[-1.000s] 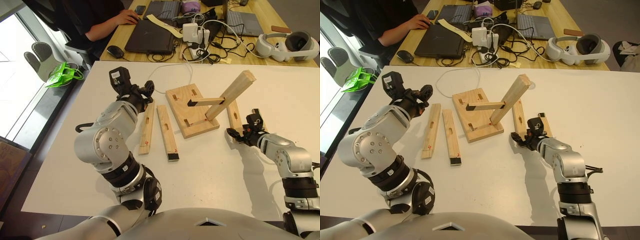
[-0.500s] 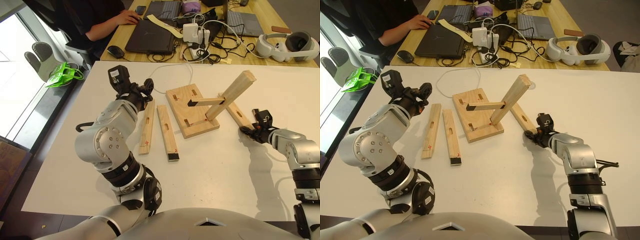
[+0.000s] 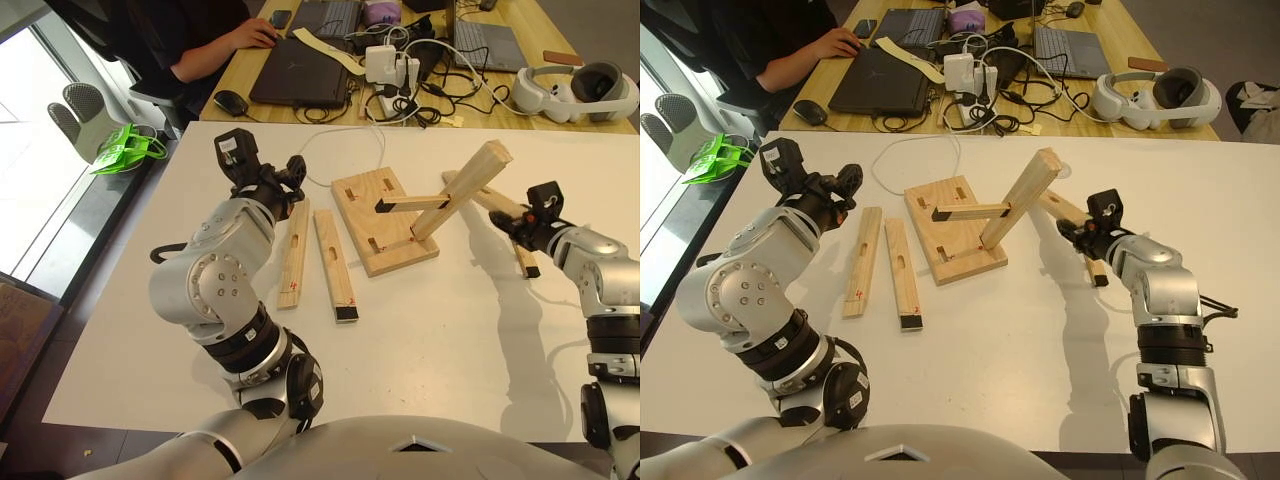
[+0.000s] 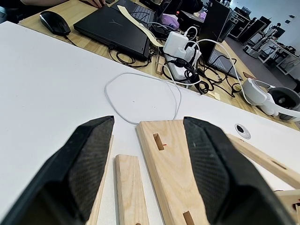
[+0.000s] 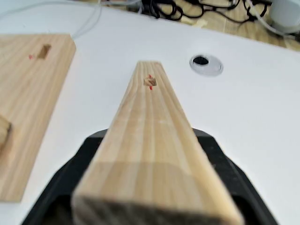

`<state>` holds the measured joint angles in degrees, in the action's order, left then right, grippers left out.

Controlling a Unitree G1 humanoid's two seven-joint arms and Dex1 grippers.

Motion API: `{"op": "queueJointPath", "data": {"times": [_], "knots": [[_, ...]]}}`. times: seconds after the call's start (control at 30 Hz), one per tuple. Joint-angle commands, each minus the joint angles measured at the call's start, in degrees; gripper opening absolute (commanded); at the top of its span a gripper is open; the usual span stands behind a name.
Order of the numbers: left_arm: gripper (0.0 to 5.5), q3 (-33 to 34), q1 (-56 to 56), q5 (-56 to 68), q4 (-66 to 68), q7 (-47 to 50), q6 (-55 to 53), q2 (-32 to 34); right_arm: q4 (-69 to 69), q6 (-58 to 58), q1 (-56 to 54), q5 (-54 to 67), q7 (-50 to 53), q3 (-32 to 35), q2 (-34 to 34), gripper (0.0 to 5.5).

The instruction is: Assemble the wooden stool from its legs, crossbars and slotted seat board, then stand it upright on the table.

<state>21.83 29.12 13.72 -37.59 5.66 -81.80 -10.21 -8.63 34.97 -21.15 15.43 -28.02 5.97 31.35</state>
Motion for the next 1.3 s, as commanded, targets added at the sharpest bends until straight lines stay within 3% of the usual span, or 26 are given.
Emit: {"op": "queueJointPath", "data": {"times": [0.03,0.27,0.53,0.83,1.0,1.13,1.3], "knots": [[2.73,-0.03,1.62,-0.10,-0.28,0.46,0.11,-0.63,2.29,-1.27,-3.98,0.75,-0.03,1.05,-0.94,2.05],[2.73,-1.13,0.91,-0.44,-0.37,0.57,0.60,0.21,5.67,-0.51,-3.09,1.87,-2.32,0.98,-0.54,2.05],[2.73,-1.89,-0.85,-1.01,-1.61,1.01,1.49,0.56,3.29,0.58,-6.92,9.04,-10.37,8.08,4.01,2.03],[2.73,-2.51,-1.20,-0.91,-1.32,0.99,2.54,0.33,2.51,0.02,-6.38,9.82,-10.17,7.58,3.67,0.66],[2.73,-3.20,-1.45,-1.01,-0.91,1.53,3.50,-0.83,2.63,3.41,-2.49,6.87,-5.09,4.59,1.22,1.43],[2.73,-3.33,-1.81,-0.93,-0.87,1.94,4.12,-1.48,12.82,13.10,8.90,7.62,0.77,1.62,-2.97,1.97],[2.73,-3.45,-2.70,-0.90,-1.47,2.45,4.29,-1.95,24.93,24.61,17.25,6.51,10.77,2.41,-6.44,2.71]]}}
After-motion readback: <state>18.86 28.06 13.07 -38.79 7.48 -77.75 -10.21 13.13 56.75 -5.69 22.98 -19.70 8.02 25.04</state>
